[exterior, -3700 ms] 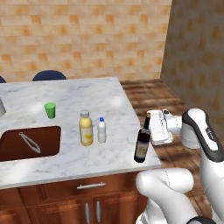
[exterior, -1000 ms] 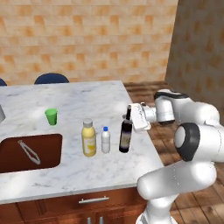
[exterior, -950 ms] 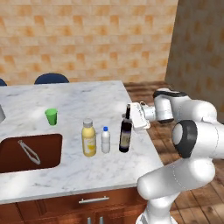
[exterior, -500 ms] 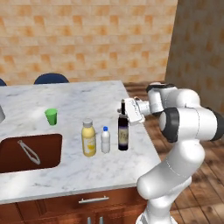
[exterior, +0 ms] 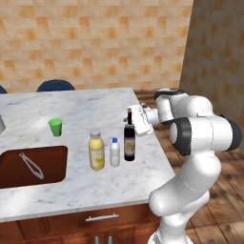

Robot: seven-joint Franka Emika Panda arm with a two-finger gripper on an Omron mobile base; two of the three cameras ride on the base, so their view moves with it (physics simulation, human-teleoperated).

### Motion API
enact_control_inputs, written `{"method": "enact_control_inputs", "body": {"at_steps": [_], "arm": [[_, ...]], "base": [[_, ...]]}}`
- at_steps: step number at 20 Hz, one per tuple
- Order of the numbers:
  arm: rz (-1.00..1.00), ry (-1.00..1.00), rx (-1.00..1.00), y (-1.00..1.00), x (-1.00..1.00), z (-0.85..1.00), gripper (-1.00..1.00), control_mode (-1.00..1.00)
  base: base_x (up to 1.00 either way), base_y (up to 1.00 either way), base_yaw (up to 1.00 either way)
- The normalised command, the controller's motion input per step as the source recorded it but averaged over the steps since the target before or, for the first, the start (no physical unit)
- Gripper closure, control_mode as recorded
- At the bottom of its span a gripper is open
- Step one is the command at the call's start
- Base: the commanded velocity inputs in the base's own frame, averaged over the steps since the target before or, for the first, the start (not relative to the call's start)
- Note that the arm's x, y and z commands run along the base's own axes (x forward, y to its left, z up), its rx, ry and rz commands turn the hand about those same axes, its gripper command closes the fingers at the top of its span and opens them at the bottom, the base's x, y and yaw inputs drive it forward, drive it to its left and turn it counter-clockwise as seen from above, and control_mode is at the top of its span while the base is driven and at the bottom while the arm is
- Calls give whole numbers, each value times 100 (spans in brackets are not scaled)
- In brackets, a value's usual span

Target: Place the drinks on the dining counter in a tight cluster.

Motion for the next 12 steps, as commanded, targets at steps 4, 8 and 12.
{"method": "enact_control_inputs", "body": {"at_steps": [4, 8, 12], "arm": [[0, -11, 0, 22, -9, -4, 100, -100], [0, -2, 1, 21, -6, -19, 100, -100], [0, 0, 6, 10, -6, -6, 100, -100]], "base": [[0, 0, 0], [0, 0, 0], [0, 0, 0]]}}
